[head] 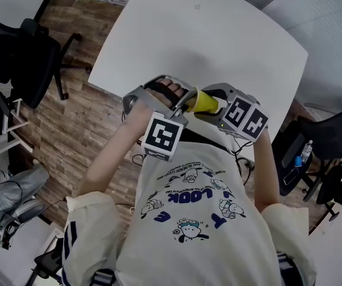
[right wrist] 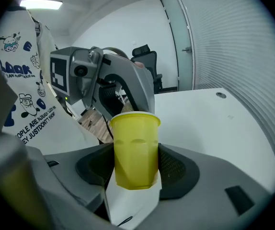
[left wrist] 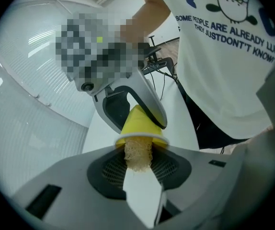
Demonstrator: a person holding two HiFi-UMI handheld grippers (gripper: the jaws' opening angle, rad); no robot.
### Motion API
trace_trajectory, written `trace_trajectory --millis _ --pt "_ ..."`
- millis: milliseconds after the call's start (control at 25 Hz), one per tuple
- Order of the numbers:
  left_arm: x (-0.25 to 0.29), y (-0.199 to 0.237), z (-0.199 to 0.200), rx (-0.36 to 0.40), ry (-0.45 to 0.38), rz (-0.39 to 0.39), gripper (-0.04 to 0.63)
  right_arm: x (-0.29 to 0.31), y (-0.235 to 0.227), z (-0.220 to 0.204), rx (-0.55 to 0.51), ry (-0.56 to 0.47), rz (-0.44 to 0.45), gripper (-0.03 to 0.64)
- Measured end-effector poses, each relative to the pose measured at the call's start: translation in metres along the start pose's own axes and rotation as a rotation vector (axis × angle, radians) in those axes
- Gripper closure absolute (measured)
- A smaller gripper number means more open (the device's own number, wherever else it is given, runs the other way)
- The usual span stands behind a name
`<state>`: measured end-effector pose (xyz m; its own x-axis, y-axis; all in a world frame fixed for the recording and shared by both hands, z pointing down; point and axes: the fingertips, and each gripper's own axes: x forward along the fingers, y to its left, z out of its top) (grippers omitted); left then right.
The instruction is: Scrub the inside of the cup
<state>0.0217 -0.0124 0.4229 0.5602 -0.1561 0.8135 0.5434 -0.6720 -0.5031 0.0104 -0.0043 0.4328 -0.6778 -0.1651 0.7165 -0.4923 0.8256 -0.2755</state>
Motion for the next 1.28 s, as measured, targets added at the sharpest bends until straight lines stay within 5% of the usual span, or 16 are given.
trace_trajectory --millis 360,1280 --pt "0.003 -0.001 -0.007 -0.217 0.001 -0.074 0.448 0.003 -0.004 0.003 -0.107 0.051 -0.099 0.362" --pt "0.002 -0.011 -0.014 -0.539 -0.035 -0.216 0.449 0.014 -0.005 0.004 -0.344 0.157 -0.236 0.362"
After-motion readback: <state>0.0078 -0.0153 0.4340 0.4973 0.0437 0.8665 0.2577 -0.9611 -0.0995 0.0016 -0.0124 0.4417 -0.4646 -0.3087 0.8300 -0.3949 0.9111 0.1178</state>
